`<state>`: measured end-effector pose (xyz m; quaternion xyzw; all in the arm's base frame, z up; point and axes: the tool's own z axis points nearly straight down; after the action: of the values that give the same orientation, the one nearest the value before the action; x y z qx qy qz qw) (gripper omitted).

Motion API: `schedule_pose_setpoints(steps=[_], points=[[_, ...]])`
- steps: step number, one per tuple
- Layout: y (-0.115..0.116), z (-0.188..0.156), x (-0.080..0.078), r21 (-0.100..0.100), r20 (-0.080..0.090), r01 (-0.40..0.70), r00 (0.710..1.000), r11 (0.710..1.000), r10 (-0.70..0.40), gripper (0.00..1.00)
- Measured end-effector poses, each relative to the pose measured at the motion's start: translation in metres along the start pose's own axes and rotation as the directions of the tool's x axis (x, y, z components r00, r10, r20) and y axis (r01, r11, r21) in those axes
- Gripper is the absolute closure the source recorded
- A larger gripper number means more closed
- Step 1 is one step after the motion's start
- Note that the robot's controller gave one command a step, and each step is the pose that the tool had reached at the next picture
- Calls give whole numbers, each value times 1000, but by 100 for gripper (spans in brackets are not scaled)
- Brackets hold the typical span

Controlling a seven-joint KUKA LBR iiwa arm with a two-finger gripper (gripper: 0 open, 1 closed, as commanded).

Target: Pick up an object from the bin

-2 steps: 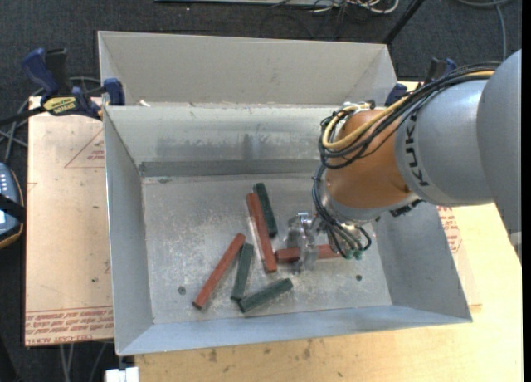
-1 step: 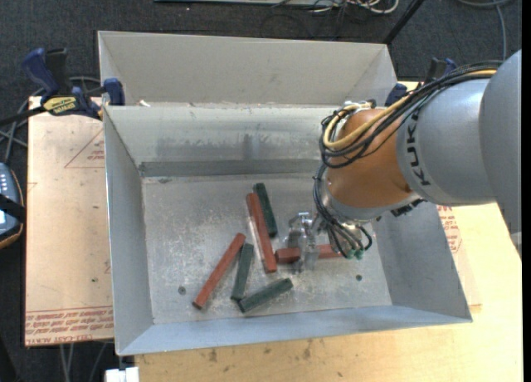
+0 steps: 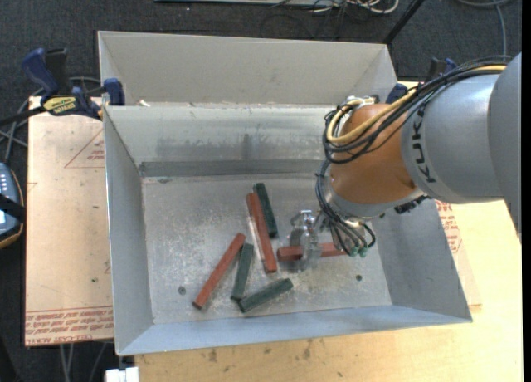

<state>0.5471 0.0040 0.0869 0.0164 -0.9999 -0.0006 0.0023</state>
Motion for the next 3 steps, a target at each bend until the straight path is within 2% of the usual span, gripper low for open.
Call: schedule_pose_setpoints(steps=[3], points=[[0, -37, -2, 1, 8, 0, 1000, 1000, 0, 100]])
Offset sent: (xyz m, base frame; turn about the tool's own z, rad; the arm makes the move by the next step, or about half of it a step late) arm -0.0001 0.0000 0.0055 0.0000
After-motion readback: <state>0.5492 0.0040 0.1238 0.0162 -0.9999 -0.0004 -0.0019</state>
